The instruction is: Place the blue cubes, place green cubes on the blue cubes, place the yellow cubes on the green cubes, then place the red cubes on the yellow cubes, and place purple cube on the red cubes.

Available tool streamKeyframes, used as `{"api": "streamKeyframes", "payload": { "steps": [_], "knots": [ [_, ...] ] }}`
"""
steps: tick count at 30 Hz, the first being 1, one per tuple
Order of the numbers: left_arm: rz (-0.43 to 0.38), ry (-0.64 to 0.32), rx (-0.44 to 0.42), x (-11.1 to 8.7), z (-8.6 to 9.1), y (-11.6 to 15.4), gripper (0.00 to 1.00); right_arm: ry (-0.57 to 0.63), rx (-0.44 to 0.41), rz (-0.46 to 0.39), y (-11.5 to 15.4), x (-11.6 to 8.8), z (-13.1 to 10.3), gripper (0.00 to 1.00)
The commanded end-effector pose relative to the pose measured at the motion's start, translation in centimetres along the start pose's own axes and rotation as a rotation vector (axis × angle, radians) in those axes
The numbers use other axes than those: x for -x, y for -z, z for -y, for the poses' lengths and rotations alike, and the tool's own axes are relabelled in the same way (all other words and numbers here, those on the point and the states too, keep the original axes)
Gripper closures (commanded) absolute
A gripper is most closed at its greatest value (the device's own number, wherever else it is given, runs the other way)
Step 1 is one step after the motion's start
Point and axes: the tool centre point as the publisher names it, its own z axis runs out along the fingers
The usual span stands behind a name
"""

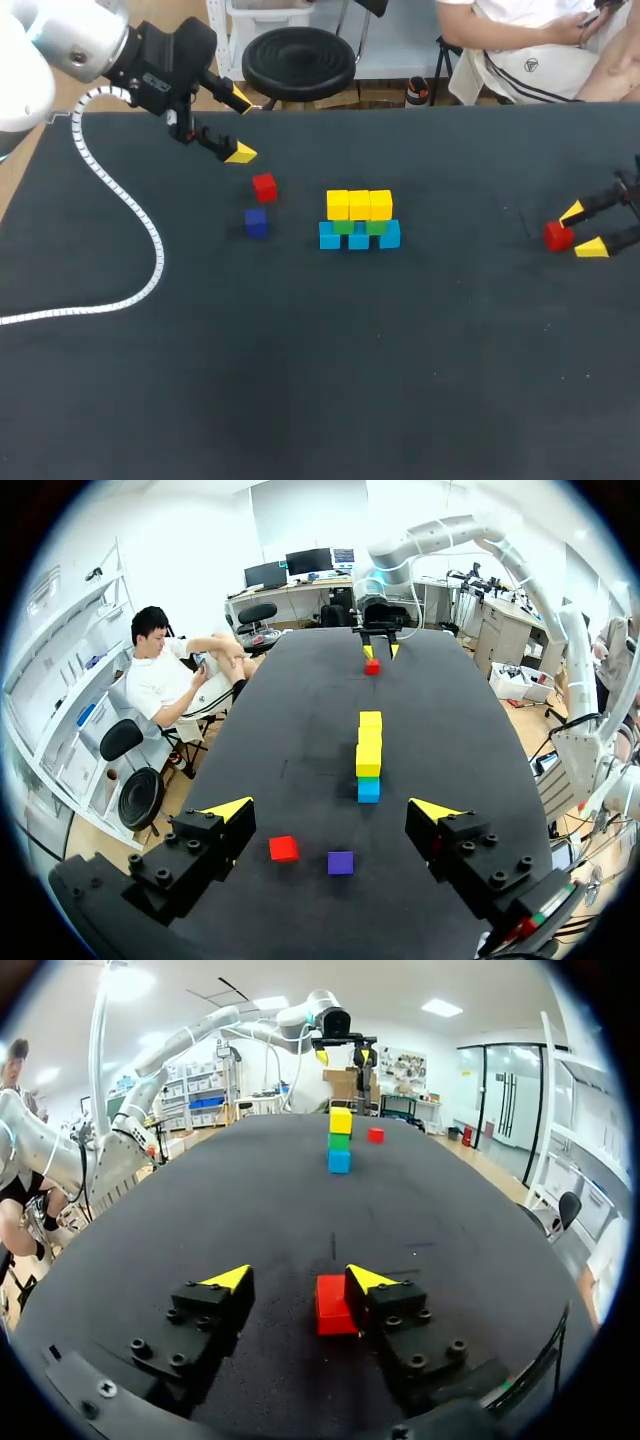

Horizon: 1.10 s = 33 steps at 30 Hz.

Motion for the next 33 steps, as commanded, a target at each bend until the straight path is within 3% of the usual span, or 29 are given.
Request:
{"api": "streamKeyframes", "payload": {
  "steps": [1,19,26,33],
  "knots": [
    [0.001,-0.001,0.001,0.0,0.0,0.0,0.0,0.007,-0.017,0.001,-0.2,0.1,-0.2,0.0],
    [0.001,-0.001,0.001,0.0,0.0,0.0,0.0,0.014,0.0,0.017,0.1,-0.5,2.8,0.0],
    [0.001,-0.001,0.001,0.0,0.0,0.0,0.0,-0.019,0.009,0.022,-0.3,-1.7,2.8,0.0],
    [0.001,-0.001,0.001,0.0,0.0,0.0,0.0,-0.013,0.0,0.023,-0.2,-1.5,2.6,0.0]
  ]
}}
